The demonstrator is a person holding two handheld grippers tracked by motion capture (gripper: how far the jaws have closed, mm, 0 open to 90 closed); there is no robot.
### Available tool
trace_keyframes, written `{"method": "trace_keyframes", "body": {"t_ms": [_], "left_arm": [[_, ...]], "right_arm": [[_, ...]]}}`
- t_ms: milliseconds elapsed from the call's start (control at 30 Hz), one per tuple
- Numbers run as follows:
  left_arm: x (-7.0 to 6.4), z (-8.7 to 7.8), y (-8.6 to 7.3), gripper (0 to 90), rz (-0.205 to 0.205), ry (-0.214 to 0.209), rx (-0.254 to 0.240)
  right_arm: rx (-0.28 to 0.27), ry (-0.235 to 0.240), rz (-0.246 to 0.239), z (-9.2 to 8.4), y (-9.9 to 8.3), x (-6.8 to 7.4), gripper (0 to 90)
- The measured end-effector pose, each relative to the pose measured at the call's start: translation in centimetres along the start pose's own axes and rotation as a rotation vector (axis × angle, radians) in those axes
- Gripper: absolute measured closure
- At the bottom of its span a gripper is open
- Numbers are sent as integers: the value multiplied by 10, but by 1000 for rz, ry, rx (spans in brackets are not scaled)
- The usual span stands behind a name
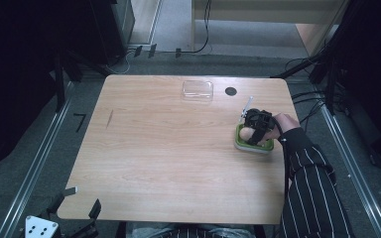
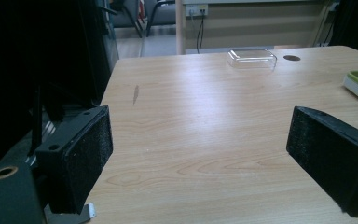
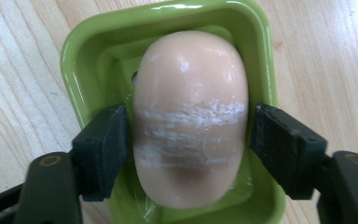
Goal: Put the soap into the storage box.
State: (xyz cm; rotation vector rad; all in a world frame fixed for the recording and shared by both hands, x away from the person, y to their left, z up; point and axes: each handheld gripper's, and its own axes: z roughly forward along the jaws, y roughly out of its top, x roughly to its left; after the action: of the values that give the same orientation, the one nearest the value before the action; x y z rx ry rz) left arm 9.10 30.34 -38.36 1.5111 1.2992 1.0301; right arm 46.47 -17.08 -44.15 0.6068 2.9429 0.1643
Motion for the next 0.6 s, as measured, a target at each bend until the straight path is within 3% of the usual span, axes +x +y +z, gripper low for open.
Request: {"method": "trace_keyframes", "body": {"t_ms": [333,600], "left_arm": [[-2,2,1,72,3,-2,-3],[-4,5,2,72,11,-6,0]], "right_arm": [[15,-9,15,-2,0,1,246],[23,19,80,-6,-4,0,157]]}}
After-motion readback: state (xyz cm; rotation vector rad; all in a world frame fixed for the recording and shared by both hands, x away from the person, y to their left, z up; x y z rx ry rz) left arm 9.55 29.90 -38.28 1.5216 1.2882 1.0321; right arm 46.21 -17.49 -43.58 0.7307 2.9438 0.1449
